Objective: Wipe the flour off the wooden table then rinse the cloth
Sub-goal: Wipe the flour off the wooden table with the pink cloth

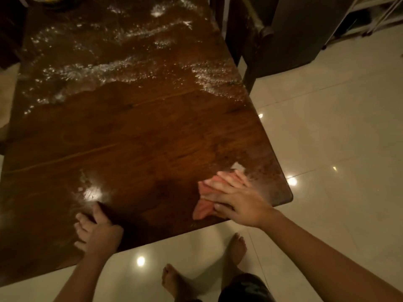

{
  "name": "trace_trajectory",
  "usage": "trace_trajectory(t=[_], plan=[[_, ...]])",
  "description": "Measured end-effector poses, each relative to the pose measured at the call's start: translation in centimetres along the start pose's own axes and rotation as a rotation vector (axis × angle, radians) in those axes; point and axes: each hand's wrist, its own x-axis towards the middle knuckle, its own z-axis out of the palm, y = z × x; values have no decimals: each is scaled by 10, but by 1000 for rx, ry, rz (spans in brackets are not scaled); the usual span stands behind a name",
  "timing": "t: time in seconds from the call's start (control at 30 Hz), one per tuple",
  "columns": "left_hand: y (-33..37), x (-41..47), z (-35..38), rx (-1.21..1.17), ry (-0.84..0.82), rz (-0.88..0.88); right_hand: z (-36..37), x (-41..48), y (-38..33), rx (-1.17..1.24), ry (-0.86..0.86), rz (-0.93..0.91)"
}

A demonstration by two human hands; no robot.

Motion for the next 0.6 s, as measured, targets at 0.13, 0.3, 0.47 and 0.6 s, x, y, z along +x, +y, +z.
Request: trace_trajectory(t=[0.13, 0.3, 0.47, 0.6], plan=[[71, -43, 27, 183, -152, 433, -19, -28, 68, 34, 102, 456], [160, -76, 62, 284, -222, 542, -16, -7, 56, 3, 162, 481], [208, -58, 59, 385, -208, 586, -21, -20, 79, -82, 78, 226], [234, -37, 43, 469, -300, 697, -40, 18, 93, 8, 98, 419]])
